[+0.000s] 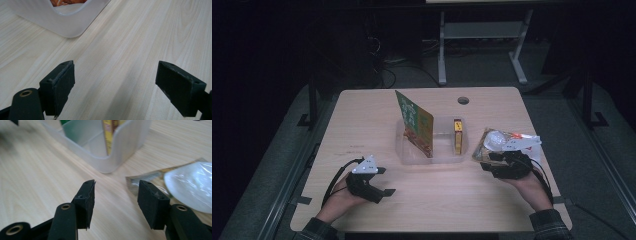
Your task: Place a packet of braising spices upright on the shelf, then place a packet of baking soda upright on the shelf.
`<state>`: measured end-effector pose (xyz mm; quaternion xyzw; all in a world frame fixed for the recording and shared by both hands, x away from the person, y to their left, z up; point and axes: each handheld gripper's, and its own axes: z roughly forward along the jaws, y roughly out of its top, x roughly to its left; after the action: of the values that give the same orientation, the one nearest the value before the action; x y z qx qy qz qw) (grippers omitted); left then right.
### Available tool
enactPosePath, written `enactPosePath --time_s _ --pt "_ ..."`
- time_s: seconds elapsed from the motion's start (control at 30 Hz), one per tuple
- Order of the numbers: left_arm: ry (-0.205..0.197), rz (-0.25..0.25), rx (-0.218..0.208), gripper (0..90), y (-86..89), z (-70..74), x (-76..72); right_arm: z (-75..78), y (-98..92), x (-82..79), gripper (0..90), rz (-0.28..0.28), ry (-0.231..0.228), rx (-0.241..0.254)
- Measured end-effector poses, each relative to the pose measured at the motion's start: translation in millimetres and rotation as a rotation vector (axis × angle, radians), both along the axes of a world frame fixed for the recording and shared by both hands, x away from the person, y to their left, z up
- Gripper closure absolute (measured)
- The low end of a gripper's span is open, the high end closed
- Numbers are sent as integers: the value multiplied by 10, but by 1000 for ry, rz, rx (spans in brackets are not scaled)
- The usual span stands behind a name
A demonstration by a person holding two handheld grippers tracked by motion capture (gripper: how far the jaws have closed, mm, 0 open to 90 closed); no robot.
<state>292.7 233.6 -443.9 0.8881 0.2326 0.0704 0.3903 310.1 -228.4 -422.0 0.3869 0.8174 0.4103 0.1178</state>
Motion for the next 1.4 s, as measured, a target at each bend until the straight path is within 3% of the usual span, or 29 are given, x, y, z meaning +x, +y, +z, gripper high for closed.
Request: enactPosePath --time_s 0.13,0.27,0.33,0.37,0.4,0.43,0.47,0.57,0.8,0.9,0.97,1.2,1.4 --pt "-2 -1 -1 154 -1 2 0 -5 -81 50 483 -45 -7 -9" --pt "0 1 1 155 -4 -5 11 -21 -169 156 550 -111 -9 -26" --pt "5 3 2 155 -9 -10 9 -38 -221 244 623 -143 -8 -22" --pt "3 -2 5 155 -13 -12 8 -54 -246 316 706 -171 -4 -33" --pt "3 -2 5 155 -13 -12 8 -54 -246 316 706 -171 -4 -33" --pt "1 -4 5 155 -20 -15 5 -67 -275 391 785 -186 -5 -34" --pt "1 -4 5 155 -20 -15 5 -67 -275 391 785 -186 -5 -34" --pt "6 -3 7 155 -31 -17 5 -69 -294 537 894 -207 -2 -38" --pt "9 -6 14 155 -30 -16 7 -161 -125 779 895 -200 1 -90" --pt "11 -3 11 156 -26 -19 7 -219 -29 861 896 -228 3 -177" --pt "9 -3 9 156 -24 -17 3 -241 -13 895 899 -233 -1 -187" --pt "9 -3 10 157 -22 -15 1 -237 -43 838 900 -168 11 -215" --pt "7 -6 15 157 -14 -12 7 -223 -37 725 900 -97 33 -207"
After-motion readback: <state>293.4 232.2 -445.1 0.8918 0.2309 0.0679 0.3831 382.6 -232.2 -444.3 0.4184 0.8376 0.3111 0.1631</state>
